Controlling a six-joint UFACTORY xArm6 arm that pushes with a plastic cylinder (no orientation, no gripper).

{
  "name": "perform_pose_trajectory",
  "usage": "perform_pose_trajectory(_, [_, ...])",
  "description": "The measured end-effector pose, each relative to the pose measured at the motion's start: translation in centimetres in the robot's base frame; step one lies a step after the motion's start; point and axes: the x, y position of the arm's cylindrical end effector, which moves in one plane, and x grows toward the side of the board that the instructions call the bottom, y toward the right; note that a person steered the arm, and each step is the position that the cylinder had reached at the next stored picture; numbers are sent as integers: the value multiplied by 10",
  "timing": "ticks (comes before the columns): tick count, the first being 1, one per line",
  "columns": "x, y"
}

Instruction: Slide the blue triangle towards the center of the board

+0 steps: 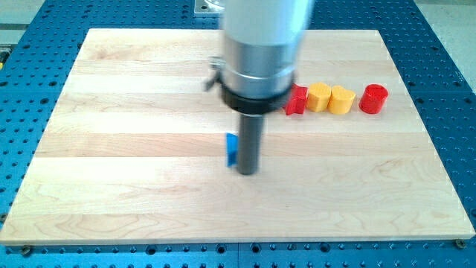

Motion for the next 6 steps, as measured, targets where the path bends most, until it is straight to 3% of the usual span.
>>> perform_pose_trajectory(1, [-32,-24])
perform_pose_trajectory(3, [-30,-91])
perform_pose_trajectory(4, [-62,-65])
perform_pose_trajectory(6, [-50,-64])
